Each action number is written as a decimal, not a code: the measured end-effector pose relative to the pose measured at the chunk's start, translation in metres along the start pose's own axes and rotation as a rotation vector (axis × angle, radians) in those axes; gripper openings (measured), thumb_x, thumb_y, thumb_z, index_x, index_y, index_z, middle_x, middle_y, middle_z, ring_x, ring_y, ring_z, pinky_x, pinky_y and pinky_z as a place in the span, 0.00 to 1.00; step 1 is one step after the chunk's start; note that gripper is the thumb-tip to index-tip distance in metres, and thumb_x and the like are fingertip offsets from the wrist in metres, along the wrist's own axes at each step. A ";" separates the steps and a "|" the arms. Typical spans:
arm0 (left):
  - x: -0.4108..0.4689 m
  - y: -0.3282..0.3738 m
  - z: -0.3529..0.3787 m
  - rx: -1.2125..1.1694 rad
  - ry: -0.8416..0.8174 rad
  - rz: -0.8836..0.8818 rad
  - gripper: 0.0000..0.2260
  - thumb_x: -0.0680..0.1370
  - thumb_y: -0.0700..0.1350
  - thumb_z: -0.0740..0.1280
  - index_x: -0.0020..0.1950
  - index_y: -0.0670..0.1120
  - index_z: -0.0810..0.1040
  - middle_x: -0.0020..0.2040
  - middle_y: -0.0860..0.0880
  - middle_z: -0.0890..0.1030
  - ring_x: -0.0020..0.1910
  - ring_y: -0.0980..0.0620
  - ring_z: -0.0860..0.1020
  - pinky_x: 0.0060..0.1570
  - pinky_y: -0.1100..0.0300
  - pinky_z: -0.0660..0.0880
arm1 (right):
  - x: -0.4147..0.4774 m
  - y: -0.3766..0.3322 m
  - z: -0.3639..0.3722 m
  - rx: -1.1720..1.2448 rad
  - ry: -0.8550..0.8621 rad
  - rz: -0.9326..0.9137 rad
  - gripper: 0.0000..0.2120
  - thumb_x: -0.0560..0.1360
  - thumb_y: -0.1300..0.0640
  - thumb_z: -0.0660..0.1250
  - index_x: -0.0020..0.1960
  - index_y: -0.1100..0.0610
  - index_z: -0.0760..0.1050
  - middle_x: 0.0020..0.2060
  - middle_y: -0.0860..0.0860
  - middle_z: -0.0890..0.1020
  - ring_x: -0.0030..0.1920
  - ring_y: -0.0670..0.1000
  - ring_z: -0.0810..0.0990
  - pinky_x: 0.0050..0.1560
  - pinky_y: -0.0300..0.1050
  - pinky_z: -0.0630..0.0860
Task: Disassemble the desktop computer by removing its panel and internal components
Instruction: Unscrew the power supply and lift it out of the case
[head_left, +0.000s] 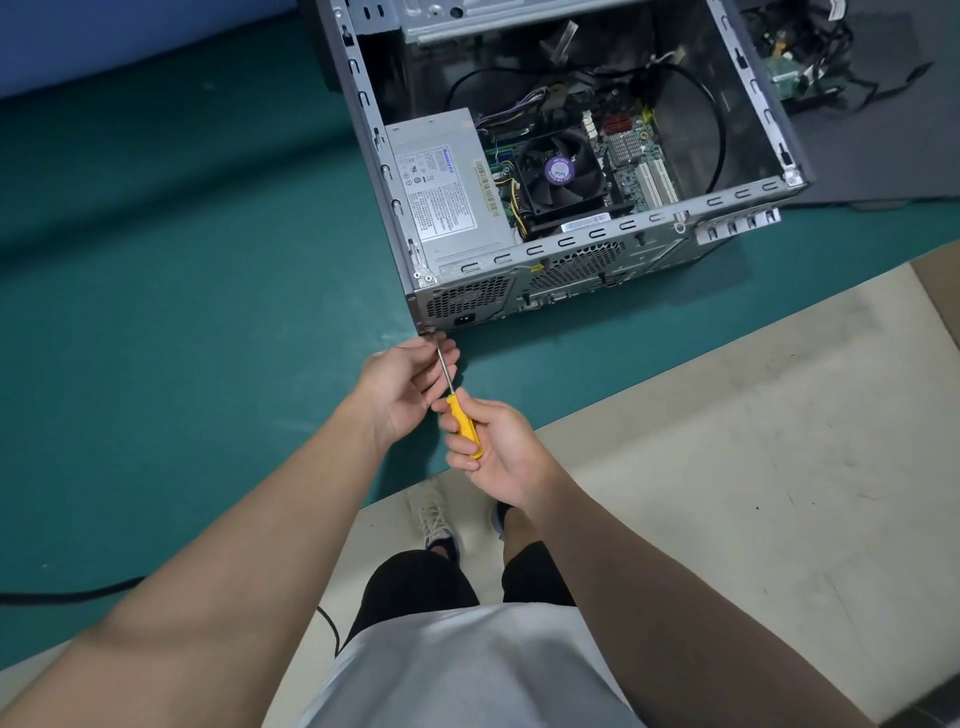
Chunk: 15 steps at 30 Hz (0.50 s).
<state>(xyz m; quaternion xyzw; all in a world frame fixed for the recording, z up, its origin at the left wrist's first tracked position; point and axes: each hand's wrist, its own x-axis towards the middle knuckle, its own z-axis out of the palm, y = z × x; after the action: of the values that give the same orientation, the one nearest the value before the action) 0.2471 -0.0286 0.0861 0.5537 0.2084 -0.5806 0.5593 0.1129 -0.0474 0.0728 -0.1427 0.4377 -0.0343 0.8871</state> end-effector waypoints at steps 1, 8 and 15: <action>0.000 0.000 0.000 0.002 0.001 -0.002 0.09 0.81 0.35 0.58 0.50 0.42 0.78 0.42 0.47 0.84 0.35 0.55 0.84 0.31 0.64 0.78 | 0.000 -0.001 -0.001 0.044 -0.036 0.028 0.12 0.81 0.55 0.57 0.48 0.62 0.73 0.31 0.50 0.71 0.23 0.44 0.62 0.23 0.37 0.54; -0.003 0.000 0.002 0.039 0.035 0.055 0.10 0.80 0.33 0.61 0.60 0.39 0.76 0.45 0.45 0.83 0.36 0.54 0.84 0.33 0.64 0.79 | 0.003 -0.004 -0.007 0.261 -0.197 0.151 0.12 0.78 0.52 0.59 0.46 0.61 0.71 0.26 0.47 0.67 0.20 0.43 0.62 0.20 0.35 0.56; -0.006 -0.004 0.004 0.040 0.111 0.111 0.10 0.78 0.33 0.64 0.59 0.37 0.77 0.44 0.44 0.84 0.37 0.51 0.84 0.32 0.63 0.79 | 0.005 -0.003 -0.009 0.276 -0.205 0.153 0.12 0.79 0.52 0.59 0.45 0.60 0.71 0.26 0.46 0.66 0.20 0.42 0.61 0.21 0.35 0.55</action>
<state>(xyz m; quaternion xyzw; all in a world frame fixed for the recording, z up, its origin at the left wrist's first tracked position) 0.2408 -0.0287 0.0908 0.6069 0.1965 -0.5210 0.5671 0.1089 -0.0530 0.0651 0.0112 0.3460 -0.0117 0.9381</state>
